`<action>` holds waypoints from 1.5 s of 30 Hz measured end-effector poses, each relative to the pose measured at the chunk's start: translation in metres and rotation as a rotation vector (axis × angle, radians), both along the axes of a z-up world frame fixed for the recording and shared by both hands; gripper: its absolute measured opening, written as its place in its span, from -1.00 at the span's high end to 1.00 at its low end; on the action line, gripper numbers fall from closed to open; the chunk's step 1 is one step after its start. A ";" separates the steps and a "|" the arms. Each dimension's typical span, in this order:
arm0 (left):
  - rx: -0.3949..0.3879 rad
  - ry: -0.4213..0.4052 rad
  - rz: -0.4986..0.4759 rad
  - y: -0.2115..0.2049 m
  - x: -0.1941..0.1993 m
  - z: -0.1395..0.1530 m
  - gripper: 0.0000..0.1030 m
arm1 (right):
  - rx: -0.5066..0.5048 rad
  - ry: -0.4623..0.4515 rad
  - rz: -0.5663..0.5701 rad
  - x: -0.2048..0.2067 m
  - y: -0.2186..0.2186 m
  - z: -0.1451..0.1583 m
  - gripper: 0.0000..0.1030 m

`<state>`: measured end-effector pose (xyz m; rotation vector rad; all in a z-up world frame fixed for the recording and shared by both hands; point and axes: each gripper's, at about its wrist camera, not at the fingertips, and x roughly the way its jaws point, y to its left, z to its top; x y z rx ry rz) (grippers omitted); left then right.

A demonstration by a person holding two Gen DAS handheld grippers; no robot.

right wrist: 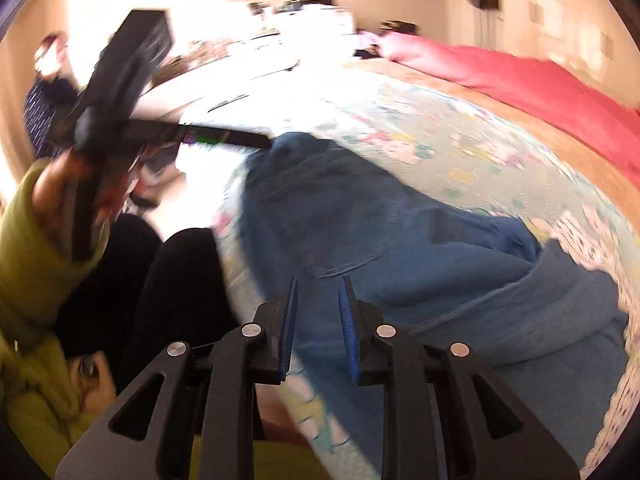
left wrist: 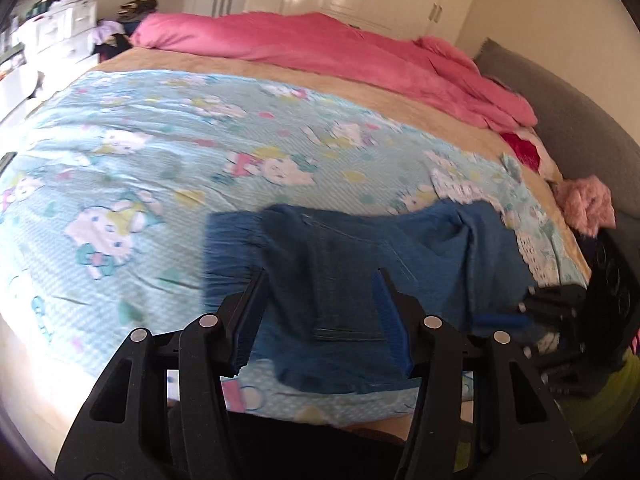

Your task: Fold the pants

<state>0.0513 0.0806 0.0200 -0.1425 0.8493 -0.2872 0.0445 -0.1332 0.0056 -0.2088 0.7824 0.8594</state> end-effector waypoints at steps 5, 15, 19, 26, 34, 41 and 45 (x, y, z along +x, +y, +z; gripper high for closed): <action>0.119 0.102 -0.019 -0.023 0.005 -0.043 0.13 | -0.138 0.128 -0.074 0.017 0.011 -0.043 0.60; 0.091 0.072 -0.014 -0.019 -0.002 -0.037 -0.01 | -0.007 0.076 -0.148 0.011 -0.024 -0.009 0.08; 0.106 0.039 -0.017 -0.025 -0.010 -0.022 -0.18 | 0.004 0.042 -0.239 0.020 -0.050 0.002 -0.13; 0.090 -0.011 -0.014 -0.034 -0.017 -0.001 -0.52 | -0.007 -0.021 -0.350 0.046 -0.078 0.023 -0.52; 0.096 -0.037 -0.069 -0.062 -0.020 0.007 -0.70 | -0.039 -0.041 -0.446 0.086 -0.101 0.036 -0.58; 0.084 -0.013 -0.141 -0.092 -0.013 -0.002 -0.75 | -0.058 -0.028 -0.468 0.112 -0.108 0.035 -0.58; 0.084 0.009 -0.195 -0.114 -0.008 -0.013 -0.75 | -0.067 0.003 -0.483 0.132 -0.112 0.031 -0.58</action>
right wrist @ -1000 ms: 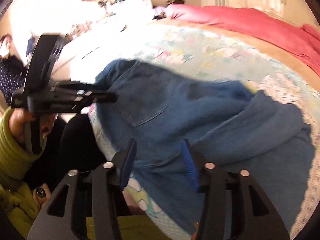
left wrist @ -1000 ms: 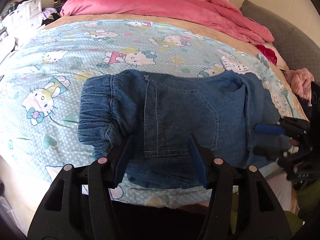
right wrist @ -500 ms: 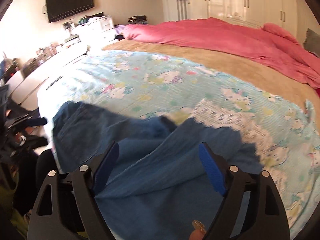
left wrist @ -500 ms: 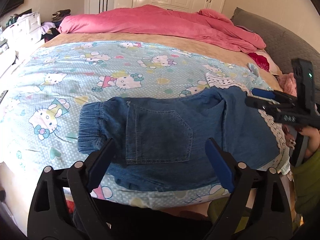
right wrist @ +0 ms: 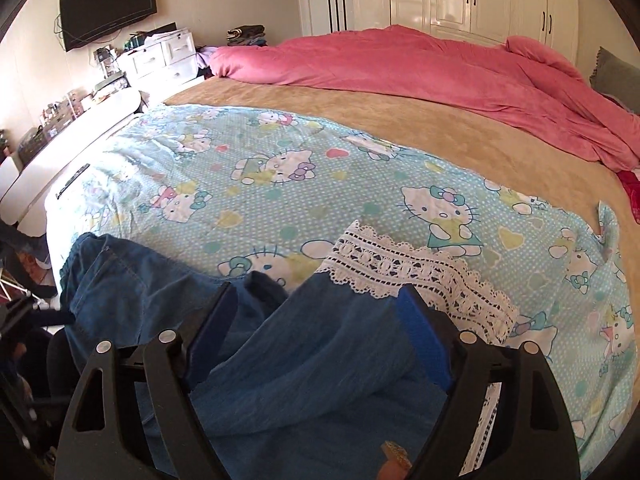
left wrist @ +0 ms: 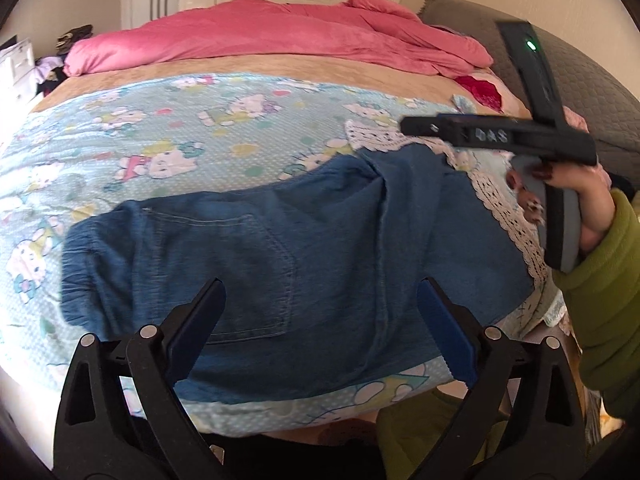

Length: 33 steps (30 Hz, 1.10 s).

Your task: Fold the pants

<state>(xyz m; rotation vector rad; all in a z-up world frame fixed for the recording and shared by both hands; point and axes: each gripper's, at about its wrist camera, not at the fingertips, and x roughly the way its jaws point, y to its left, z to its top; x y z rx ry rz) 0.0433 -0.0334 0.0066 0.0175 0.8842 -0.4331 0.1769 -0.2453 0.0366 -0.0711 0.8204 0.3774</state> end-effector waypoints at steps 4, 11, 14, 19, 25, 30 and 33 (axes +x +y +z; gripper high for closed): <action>-0.003 0.027 -0.047 -0.019 0.004 -0.011 -0.75 | -0.006 0.057 -0.053 0.025 -0.007 -0.008 -0.58; -0.059 0.089 -0.111 -0.041 0.016 -0.030 -0.74 | -0.040 0.106 -0.087 0.059 -0.007 -0.020 -0.58; -0.085 0.108 -0.111 -0.045 0.021 -0.036 -0.67 | -0.039 0.134 -0.069 0.073 0.006 -0.027 -0.58; -0.097 0.134 -0.130 -0.052 0.024 -0.048 -0.40 | -0.099 0.180 -0.076 0.101 0.033 -0.051 -0.58; -0.113 0.135 -0.127 -0.047 0.022 -0.050 -0.39 | -0.047 0.204 -0.167 0.115 0.008 -0.071 0.42; -0.113 0.129 -0.128 -0.047 0.022 -0.050 -0.40 | 0.076 0.162 -0.175 0.090 -0.029 -0.050 0.82; -0.110 0.109 -0.119 -0.047 0.022 -0.047 -0.44 | 0.149 0.133 -0.194 0.062 -0.055 -0.033 0.82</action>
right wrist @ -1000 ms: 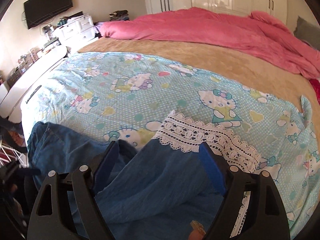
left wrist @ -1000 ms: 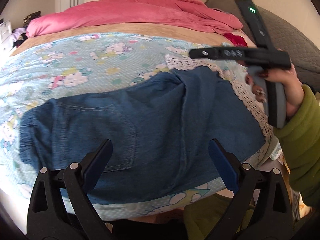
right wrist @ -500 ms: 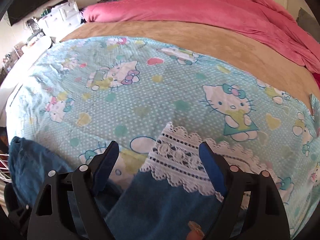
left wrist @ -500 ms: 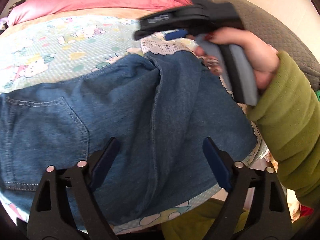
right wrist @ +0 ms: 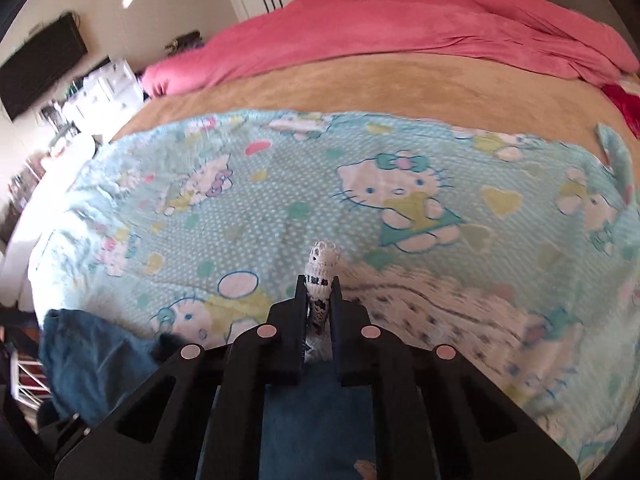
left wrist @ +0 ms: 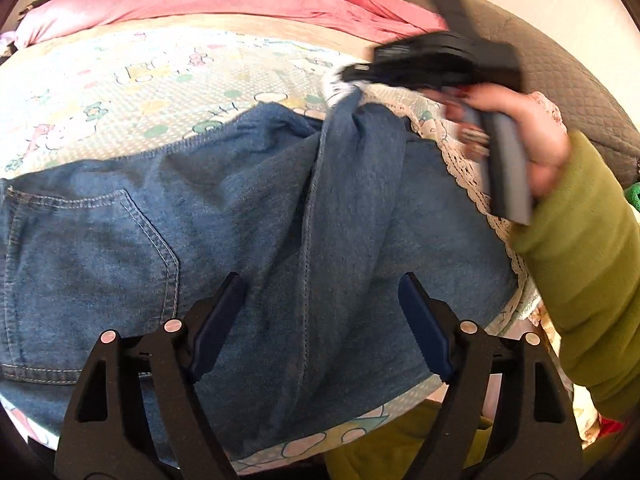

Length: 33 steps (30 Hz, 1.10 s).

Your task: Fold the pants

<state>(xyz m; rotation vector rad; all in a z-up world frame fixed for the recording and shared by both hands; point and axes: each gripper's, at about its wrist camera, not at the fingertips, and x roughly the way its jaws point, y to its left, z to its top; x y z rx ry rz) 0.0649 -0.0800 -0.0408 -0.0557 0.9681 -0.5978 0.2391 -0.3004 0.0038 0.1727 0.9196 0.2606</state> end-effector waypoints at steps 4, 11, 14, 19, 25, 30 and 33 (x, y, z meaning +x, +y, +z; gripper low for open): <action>0.019 -0.044 0.018 -0.002 0.000 0.004 -0.41 | 0.074 -0.060 -0.052 -0.049 -0.036 0.023 0.82; 0.015 -0.055 -0.029 -0.001 0.001 0.008 0.93 | 0.131 -0.095 -0.092 -0.127 -0.086 0.045 0.82; 0.032 -0.079 -0.047 0.000 -0.006 0.014 0.96 | 0.157 -0.093 -0.091 -0.163 -0.096 0.048 0.82; 0.085 -0.141 -0.068 0.004 -0.025 0.022 0.96 | 0.133 -0.078 -0.075 -0.214 -0.101 0.042 0.82; 0.103 -0.125 -0.110 -0.004 -0.039 0.015 0.96 | 0.154 0.033 -0.130 -0.239 -0.114 0.005 0.82; 0.130 -0.121 -0.145 -0.012 -0.049 0.010 0.96 | 0.148 0.066 -0.153 -0.253 -0.116 -0.009 0.82; 0.129 -0.109 -0.150 -0.013 -0.050 0.007 0.96 | 0.148 0.079 -0.157 -0.257 -0.118 -0.014 0.82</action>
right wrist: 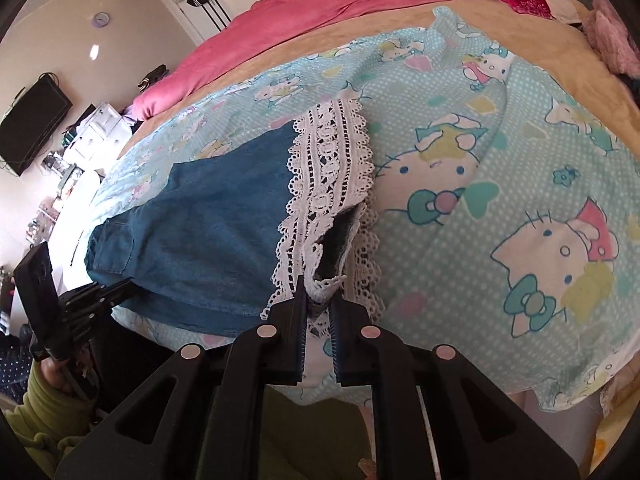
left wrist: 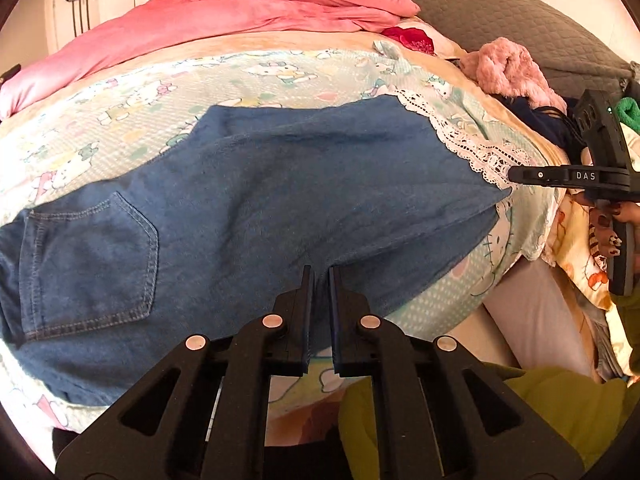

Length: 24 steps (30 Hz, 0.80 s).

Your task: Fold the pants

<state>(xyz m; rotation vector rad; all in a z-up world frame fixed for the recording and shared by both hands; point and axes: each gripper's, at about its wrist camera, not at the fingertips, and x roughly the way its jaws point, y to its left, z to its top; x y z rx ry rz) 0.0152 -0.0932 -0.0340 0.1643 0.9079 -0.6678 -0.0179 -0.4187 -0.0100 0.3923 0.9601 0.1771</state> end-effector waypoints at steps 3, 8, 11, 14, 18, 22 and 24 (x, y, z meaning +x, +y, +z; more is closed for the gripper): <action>0.009 0.008 -0.005 -0.001 -0.001 -0.003 0.96 | -0.007 0.027 0.007 -0.001 -0.001 -0.007 0.81; 0.023 0.015 -0.009 -0.002 -0.001 -0.005 0.96 | -0.085 -0.023 0.002 -0.010 -0.007 0.010 0.46; 0.024 0.011 -0.008 -0.002 -0.002 -0.003 0.96 | -0.214 -0.157 0.146 -0.016 0.025 0.033 0.43; 0.025 0.007 -0.007 -0.002 -0.003 -0.001 0.96 | -0.317 -0.224 0.402 -0.019 0.087 0.030 0.26; 0.025 0.012 -0.003 -0.001 -0.004 0.000 0.96 | -0.493 -0.251 0.624 -0.016 0.158 0.004 0.16; 0.025 0.017 -0.002 0.000 -0.005 0.002 0.96 | -0.636 -0.252 0.673 -0.004 0.186 -0.016 0.15; 0.023 0.012 -0.004 0.000 -0.006 0.004 0.96 | -0.642 -0.232 0.671 0.003 0.186 -0.023 0.41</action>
